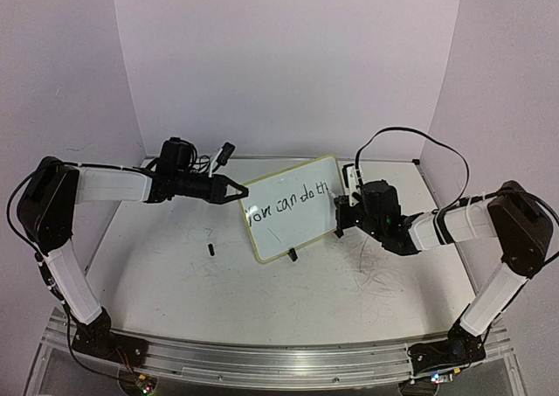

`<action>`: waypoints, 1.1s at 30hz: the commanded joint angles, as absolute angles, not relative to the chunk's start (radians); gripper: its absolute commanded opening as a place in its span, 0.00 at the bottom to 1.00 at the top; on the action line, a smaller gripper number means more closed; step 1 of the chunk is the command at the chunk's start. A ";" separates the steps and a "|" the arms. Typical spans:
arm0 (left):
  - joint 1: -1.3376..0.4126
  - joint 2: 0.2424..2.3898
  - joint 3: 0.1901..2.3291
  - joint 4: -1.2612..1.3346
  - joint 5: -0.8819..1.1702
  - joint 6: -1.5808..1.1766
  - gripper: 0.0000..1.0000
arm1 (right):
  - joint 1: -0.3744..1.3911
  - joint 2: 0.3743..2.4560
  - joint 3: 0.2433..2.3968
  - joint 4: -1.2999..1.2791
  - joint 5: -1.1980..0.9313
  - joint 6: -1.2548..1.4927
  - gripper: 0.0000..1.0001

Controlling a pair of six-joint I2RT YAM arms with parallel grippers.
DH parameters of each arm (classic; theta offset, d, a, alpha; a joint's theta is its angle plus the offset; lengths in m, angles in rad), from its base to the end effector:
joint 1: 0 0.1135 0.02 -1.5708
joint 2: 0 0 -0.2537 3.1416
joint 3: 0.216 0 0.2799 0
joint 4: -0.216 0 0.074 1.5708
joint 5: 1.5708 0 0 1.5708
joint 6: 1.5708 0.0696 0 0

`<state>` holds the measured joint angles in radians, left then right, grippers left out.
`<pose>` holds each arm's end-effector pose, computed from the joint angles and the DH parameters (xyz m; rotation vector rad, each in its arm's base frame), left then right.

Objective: Write a sentence on the whiteboard

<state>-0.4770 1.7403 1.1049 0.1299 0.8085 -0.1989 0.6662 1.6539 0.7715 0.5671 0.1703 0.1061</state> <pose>0.3547 -0.2400 0.1905 0.8052 1.9809 -1.2421 0.3191 0.2358 0.1491 -0.4108 1.8530 0.3680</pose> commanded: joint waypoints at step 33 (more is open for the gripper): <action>-0.476 1.701 1.115 0.099 0.809 -0.153 0.00 | 0.639 1.645 0.847 0.603 0.123 0.071 0.00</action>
